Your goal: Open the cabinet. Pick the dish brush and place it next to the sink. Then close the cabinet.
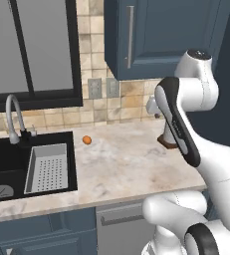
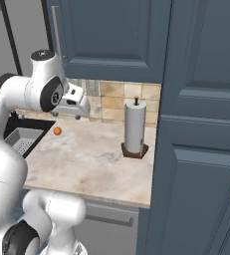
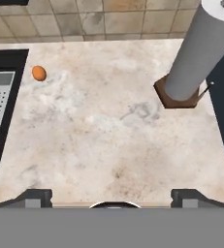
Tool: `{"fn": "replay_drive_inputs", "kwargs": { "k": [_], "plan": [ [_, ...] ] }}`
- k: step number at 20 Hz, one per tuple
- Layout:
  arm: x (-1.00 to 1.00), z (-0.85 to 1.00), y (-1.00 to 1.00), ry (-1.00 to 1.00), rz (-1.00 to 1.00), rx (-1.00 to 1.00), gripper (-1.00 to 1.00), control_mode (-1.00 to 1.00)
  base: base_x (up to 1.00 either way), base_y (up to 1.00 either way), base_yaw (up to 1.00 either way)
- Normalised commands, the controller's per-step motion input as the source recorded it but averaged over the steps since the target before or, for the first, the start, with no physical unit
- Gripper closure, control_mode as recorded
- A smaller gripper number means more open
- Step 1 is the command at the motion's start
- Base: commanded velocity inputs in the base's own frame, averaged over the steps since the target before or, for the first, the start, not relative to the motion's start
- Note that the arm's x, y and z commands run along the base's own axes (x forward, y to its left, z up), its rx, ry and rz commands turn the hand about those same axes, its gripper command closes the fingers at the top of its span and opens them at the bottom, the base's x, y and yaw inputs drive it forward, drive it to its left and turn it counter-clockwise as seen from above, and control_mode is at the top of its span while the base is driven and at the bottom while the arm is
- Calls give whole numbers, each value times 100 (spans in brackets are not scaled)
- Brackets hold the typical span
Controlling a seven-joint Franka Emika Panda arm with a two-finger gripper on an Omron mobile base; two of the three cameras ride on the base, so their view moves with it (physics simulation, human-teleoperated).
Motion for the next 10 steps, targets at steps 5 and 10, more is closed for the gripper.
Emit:
{"fn": "replay_drive_inputs", "kwargs": {
  "k": [5,10],
  "plan": [
    [-32,81,15,-19,-2,2,-100,-100,0,0,0],
    [-13,98,51,-12,-10,0,-100,-100,0,0,0]
  ]
}}
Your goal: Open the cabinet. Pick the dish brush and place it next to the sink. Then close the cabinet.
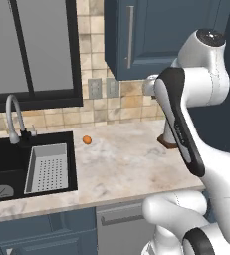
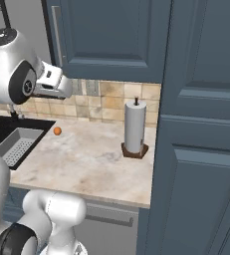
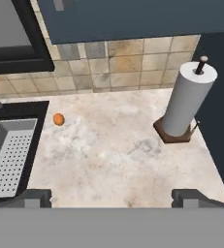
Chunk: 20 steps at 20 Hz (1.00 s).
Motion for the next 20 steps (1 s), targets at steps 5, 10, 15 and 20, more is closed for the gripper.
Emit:
{"fn": "replay_drive_inputs", "kwargs": {
  "k": [5,10,15,20],
  "plan": [
    [-5,76,16,-8,-9,0,-100,-100,0,0,0],
    [5,14,1,-12,-7,0,-100,-100,0,0,0],
    [21,0,6,-14,-3,0,-100,-100,0,0,0],
    [41,-7,34,-20,0,5,-100,-100,0,0,0]
  ]
}}
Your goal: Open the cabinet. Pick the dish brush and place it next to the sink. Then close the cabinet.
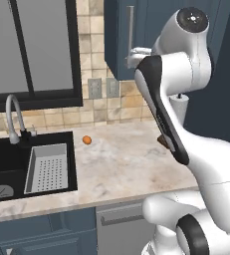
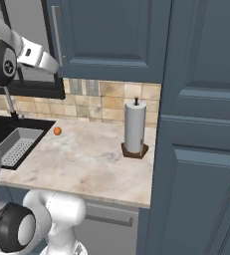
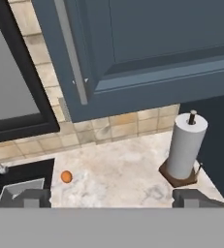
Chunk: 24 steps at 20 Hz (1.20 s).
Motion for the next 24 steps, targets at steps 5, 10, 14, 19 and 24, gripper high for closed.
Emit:
{"fn": "replay_drive_inputs", "kwargs": {
  "k": [5,10,14,19,24],
  "plan": [
    [25,0,28,-13,0,5,-100,-100,0,0,0],
    [16,39,3,4,1,-3,-100,-100,0,0,0],
    [26,47,-3,24,5,-11,-100,-100,0,0,0],
    [33,1,-5,17,11,0,-100,-100,0,0,0],
    [36,-12,0,4,12,0,-100,-100,0,0,0]
  ]
}}
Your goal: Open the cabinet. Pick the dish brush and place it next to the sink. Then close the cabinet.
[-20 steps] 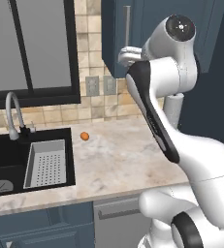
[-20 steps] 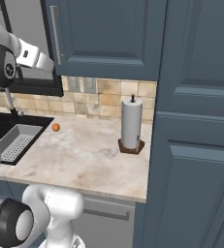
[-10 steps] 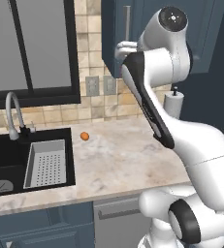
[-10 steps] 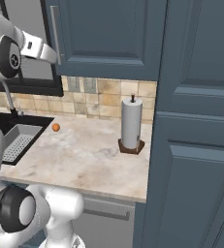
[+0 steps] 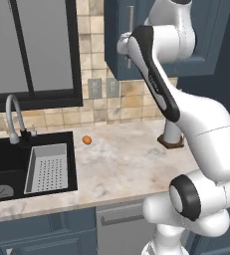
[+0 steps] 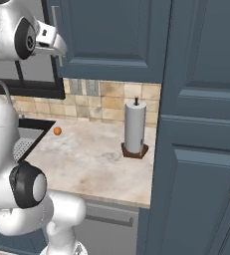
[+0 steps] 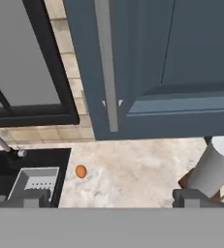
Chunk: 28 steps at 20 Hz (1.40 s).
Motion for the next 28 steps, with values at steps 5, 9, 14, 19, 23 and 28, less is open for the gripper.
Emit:
{"fn": "replay_drive_inputs", "kwargs": {
  "k": [5,9,14,19,23,28],
  "plan": [
    [41,-64,0,-6,9,0,-100,-100,0,0,0],
    [34,-61,0,-17,7,0,-100,-100,0,0,0],
    [11,-14,0,-14,3,0,-100,-100,0,0,0],
    [0,14,0,-5,0,0,-100,-100,0,0,0],
    [0,34,0,0,0,-4,-100,-100,0,0,0],
    [6,32,0,0,0,-5,-100,-100,0,0,0]
  ]
}}
